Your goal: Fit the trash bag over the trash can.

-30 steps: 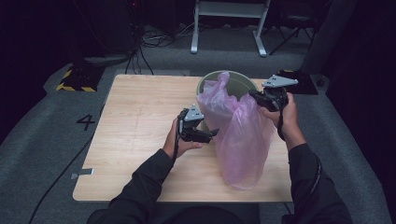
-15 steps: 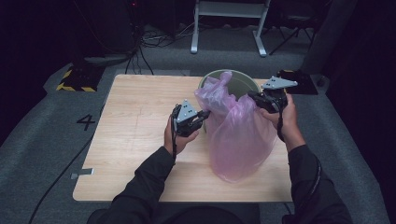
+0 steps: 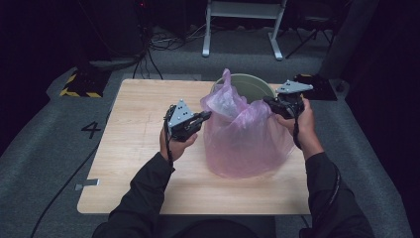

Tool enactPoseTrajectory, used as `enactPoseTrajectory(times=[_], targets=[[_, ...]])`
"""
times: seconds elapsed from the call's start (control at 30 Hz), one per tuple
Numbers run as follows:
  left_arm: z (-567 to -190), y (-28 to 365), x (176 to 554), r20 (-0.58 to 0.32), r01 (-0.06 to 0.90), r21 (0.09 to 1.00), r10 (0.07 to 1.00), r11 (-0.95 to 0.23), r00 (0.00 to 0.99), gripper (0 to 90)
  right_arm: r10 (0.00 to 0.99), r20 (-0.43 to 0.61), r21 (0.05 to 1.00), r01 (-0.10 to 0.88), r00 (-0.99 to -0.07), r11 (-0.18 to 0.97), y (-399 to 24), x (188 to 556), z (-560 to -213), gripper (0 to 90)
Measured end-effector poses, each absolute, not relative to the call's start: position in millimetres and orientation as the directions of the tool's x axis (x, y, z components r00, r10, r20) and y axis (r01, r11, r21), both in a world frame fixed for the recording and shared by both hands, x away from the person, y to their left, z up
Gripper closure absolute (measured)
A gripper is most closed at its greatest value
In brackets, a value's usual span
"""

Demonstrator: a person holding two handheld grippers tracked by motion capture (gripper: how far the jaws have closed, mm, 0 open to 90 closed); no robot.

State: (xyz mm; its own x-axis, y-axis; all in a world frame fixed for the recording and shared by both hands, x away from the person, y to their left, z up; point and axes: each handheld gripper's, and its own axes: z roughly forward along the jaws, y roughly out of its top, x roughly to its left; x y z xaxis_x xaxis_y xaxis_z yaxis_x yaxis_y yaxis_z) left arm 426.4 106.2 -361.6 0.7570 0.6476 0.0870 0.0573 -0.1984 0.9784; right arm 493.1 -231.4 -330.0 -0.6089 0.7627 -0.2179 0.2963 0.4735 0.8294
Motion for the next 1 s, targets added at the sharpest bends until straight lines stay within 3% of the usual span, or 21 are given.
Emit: enactPoseTrajectory(times=[0.37,0.47,0.5,0.53,0.67,0.77,1.0], targets=[[-309,96,446,0.162,0.019,0.961,0.620,-0.275,0.768,90.0,0.762,-0.227,0.820,0.304,-0.607,0.486,-231,494,-327,87.4],[-299,85,456,0.186,0.032,0.943,0.606,-0.331,0.773,90.0,0.763,-0.223,0.820,0.307,-0.607,0.483,-232,494,-328,78.4],[-296,78,464,0.178,0.060,0.931,0.591,-0.361,0.787,90.0,0.770,-0.218,0.828,0.304,-0.600,0.471,-234,494,-327,66.8],[-296,78,464,0.178,0.060,0.931,0.591,-0.361,0.787,90.0,0.770,-0.218,0.828,0.304,-0.600,0.471,-234,494,-327,66.8],[-297,64,481,0.177,0.113,0.894,0.575,-0.433,0.799,90.0,0.770,-0.189,0.852,0.288,-0.609,0.437,-241,490,-323,50.9],[-300,57,487,0.177,0.135,0.873,0.563,-0.469,0.807,90.0,0.769,-0.186,0.866,0.268,-0.611,0.422,-246,486,-317,44.7],[-303,52,499,0.177,0.185,0.847,0.591,-0.499,0.787,90.0,0.772,-0.178,0.905,0.207,-0.611,0.372,-253,476,-299,40.7]])
